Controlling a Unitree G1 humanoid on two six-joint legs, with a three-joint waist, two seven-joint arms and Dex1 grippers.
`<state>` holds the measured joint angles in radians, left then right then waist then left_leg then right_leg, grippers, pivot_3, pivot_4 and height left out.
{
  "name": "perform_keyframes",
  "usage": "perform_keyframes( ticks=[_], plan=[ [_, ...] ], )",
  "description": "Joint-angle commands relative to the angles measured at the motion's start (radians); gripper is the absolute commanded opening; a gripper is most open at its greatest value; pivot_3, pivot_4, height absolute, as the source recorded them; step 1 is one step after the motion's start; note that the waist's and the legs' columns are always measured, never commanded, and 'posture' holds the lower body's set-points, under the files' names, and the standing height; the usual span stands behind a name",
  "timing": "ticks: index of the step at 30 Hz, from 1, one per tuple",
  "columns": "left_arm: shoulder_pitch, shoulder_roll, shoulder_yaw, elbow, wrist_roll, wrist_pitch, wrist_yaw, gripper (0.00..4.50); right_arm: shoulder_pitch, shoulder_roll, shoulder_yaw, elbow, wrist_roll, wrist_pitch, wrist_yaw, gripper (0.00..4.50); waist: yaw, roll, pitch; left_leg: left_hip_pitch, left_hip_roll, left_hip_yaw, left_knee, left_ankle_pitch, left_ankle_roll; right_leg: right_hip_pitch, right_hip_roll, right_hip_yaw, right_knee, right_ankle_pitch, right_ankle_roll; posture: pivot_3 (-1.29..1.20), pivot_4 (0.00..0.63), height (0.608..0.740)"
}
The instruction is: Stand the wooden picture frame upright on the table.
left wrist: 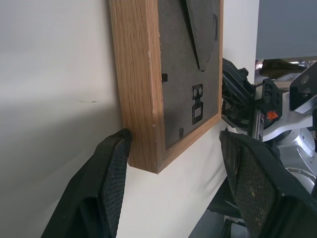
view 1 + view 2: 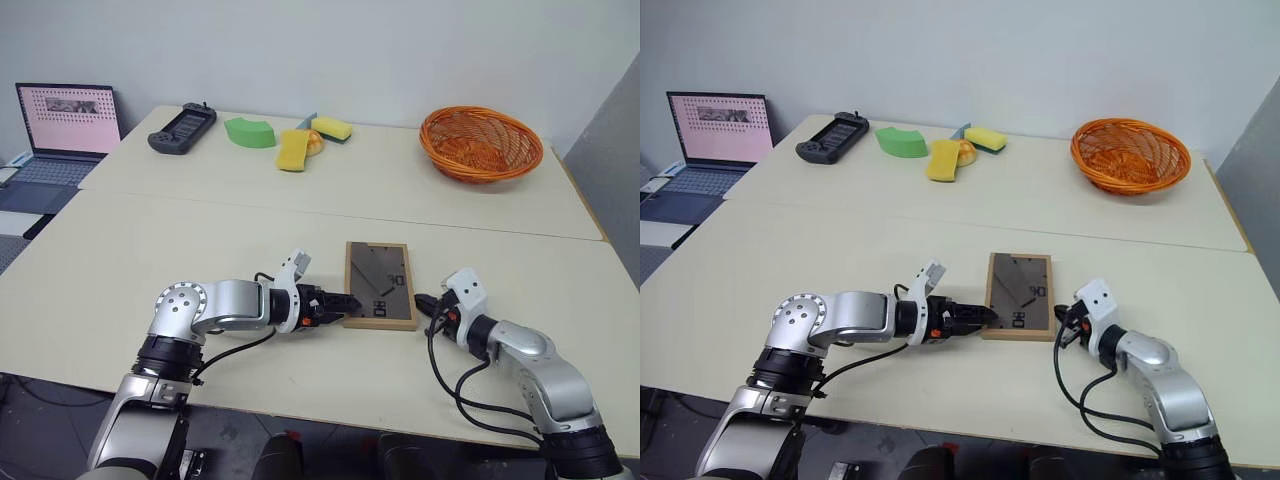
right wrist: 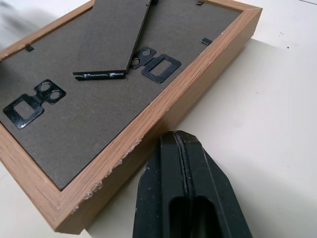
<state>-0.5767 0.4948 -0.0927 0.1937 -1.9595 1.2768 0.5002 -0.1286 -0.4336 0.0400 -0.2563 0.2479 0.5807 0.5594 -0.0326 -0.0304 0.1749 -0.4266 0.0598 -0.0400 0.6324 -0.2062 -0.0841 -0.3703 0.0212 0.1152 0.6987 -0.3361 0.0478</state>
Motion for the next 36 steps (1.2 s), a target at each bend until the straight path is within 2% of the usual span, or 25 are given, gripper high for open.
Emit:
perform_keyframes(
  ticks=[1, 14, 16, 20, 25, 36],
  plan=[
    [-0.003, -0.007, 0.007, -0.002, -0.013, -0.009, 0.003, 3.04, -0.01, 0.014, -0.005, -0.07, 0.027, 0.014, -0.009, 0.0, 0.0, 0.0, 0.0, 0.0, 0.0, 0.0, 0.0, 0.0, 0.0, 0.0, 0.0, 0.0, 0.0, 0.0, 0.0, 0.0, 0.15, 0.74],
    [0.011, -0.025, 0.016, -0.013, -0.013, -0.015, 0.011, 3.04, 0.013, 0.082, 0.004, -0.163, 0.071, 0.121, -0.052, 0.0, 0.0, 0.0, 0.0, 0.0, 0.0, 0.0, -0.001, 0.0, 0.0, 0.0, 0.0, 0.0, 0.0, 0.0, 0.0, 0.0, 0.15, 0.74],
    [0.014, -0.025, 0.019, -0.017, -0.013, -0.014, 0.011, 3.04, 0.022, 0.081, 0.007, -0.16, 0.066, 0.116, -0.052, 0.0, 0.0, 0.0, 0.0, 0.0, 0.0, 0.0, -0.001, 0.0, 0.0, 0.0, 0.0, 0.0, 0.0, 0.0, 0.0, 0.0, 0.15, 0.74],
    [0.015, -0.018, 0.026, -0.015, -0.013, -0.005, 0.011, 3.04, 0.03, 0.016, 0.034, -0.03, -0.051, -0.008, -0.047, 0.0, -0.001, 0.0, 0.0, 0.0, 0.0, 0.0, -0.001, 0.0, 0.0, 0.0, 0.0, 0.0, -0.001, 0.0, 0.0, 0.0, 0.15, 0.74],
    [0.025, -0.01, 0.03, -0.022, -0.013, 0.001, 0.011, 3.04, 0.006, -0.022, 0.041, 0.097, -0.106, -0.112, -0.044, 0.0, 0.0, 0.0, -0.001, 0.0, 0.0, 0.0, -0.001, -0.002, 0.003, 0.0, 0.0, 0.0, -0.001, 0.0, 0.0, 0.0, 0.15, 0.74],
    [0.047, -0.016, 0.045, -0.013, -0.013, -0.02, 0.055, 3.04, -0.006, 0.01, 0.085, -0.007, -0.082, -0.065, -0.036, 0.0, -0.001, 0.0, -0.002, 0.002, 0.0, 0.0, -0.001, -0.001, 0.003, 0.001, 0.0, 0.0, -0.001, 0.0, 0.0, 0.0, 0.15, 0.74]
  ],
)
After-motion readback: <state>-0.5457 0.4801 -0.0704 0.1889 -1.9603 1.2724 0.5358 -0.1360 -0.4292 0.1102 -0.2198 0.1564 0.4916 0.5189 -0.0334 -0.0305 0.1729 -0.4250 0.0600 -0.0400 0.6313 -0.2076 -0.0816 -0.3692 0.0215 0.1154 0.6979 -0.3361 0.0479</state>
